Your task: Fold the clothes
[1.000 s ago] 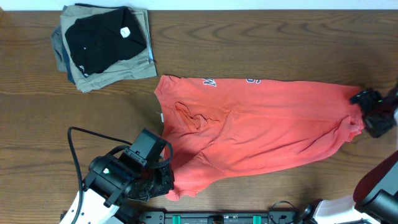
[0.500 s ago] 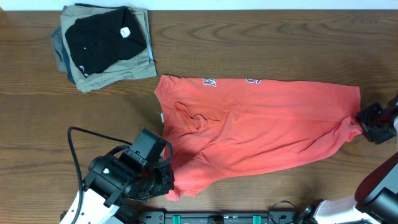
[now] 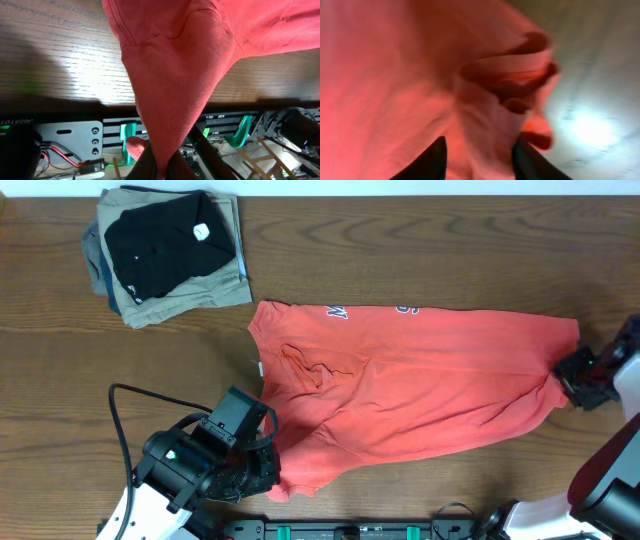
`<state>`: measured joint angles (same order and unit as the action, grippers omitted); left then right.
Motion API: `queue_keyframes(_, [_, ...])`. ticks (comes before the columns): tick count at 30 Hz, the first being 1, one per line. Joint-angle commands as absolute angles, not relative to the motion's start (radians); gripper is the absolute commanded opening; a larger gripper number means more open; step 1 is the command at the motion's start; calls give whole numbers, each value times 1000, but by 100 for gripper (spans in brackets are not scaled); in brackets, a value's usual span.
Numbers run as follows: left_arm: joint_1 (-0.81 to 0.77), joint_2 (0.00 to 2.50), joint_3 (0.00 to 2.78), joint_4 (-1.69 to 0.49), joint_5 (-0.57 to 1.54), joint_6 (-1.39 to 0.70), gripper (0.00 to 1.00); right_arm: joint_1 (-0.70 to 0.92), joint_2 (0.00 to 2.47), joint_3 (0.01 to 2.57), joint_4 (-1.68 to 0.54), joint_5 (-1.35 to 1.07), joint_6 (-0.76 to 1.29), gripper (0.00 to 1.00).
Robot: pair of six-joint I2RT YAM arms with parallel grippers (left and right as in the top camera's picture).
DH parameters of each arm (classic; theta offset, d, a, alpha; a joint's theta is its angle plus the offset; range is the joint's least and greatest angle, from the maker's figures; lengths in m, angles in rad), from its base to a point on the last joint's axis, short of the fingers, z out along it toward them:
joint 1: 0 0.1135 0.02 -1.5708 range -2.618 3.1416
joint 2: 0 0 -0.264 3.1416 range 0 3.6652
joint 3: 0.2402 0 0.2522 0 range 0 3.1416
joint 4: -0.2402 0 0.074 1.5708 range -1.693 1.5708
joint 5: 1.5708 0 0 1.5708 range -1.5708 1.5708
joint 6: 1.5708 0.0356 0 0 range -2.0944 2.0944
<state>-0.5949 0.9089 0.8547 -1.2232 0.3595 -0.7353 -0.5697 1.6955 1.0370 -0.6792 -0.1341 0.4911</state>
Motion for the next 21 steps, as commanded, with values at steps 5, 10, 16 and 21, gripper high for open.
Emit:
queue_keyframes(5, [-596, 907, 867, -1225, 346, -727, 7, -475, 1744, 1031, -628, -146, 532, 33])
queue_keyframes(10, [-596, 907, 867, -1225, 346, -727, 7, -427, 1817, 1031, -569, -155, 561, 20])
queue_keyframes(16, [-596, 907, 867, -1225, 346, -727, 7, -416, 1840, 1050, -566, -218, 472, 42])
queue_keyframes(21, [-596, 907, 867, -1225, 346, -727, 7, -432, 1796, 1174, -691, -284, 402, 63])
